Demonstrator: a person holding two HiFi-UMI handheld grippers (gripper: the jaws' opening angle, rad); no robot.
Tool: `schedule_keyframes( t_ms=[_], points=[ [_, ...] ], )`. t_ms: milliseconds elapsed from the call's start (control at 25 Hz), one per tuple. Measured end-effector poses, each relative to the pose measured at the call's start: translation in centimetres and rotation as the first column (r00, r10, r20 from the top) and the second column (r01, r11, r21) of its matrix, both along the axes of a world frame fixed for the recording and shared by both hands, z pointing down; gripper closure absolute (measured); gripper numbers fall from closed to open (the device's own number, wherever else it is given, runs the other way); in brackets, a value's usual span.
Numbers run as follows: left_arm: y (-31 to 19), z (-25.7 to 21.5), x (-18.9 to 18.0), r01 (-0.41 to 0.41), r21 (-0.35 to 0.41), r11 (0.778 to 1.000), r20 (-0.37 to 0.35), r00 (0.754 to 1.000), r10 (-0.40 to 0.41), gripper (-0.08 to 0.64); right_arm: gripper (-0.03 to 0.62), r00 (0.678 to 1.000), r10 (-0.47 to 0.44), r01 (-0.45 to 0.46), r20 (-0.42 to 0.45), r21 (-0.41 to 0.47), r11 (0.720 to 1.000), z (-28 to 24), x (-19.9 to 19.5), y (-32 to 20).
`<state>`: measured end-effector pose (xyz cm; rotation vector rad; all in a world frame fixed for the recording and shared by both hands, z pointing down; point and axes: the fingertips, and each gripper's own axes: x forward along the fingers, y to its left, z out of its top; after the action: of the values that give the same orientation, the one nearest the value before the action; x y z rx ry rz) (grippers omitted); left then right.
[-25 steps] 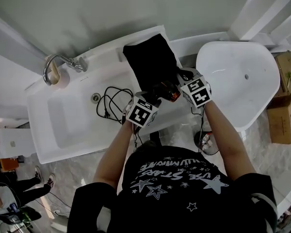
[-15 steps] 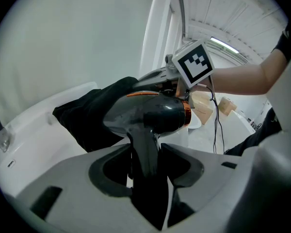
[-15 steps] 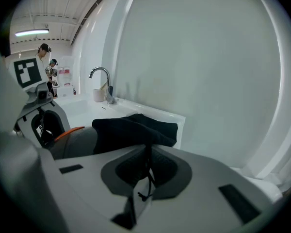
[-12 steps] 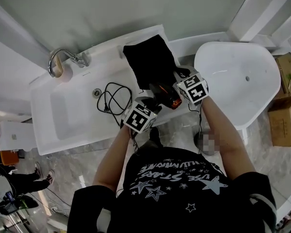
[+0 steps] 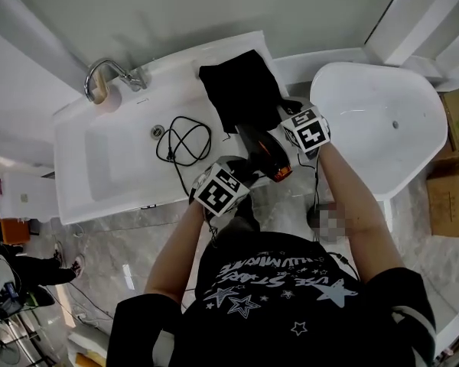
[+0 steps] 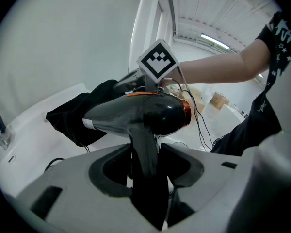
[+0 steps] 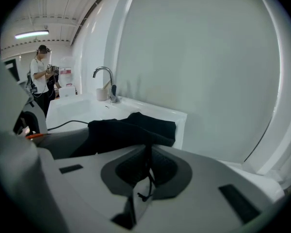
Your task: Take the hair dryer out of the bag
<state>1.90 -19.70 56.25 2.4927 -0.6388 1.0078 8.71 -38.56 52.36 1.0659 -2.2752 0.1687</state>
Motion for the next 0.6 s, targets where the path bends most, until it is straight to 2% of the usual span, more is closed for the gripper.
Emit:
schedule_keyframes(
  t_ms=[160,280,600],
  points=[
    [1.3,-0.8,0.6,-0.027,0.021,0.999,-0.034,0.999,0.027,0.359,0.571,0.999,0.024,-0.024,0.033,-0.014,1.000,-0.2,0.0,0.2],
    [2.4,-0.8,0.4,-0.027,0.013,1.000,-0.026,0.999,0.028,0.359,0.560,0.999,0.028,-0.028,0.043,-0.011,1.000,-0.4,-0.1,0.7],
    [5.0,-2.2,1.0,-0.050,0.044,0.998,-0.068,0.996,0.053,0.359,0.468,0.999,0.023,-0.023,0.034,0.009,1.000,-0.7,0.8,3.7]
  ],
)
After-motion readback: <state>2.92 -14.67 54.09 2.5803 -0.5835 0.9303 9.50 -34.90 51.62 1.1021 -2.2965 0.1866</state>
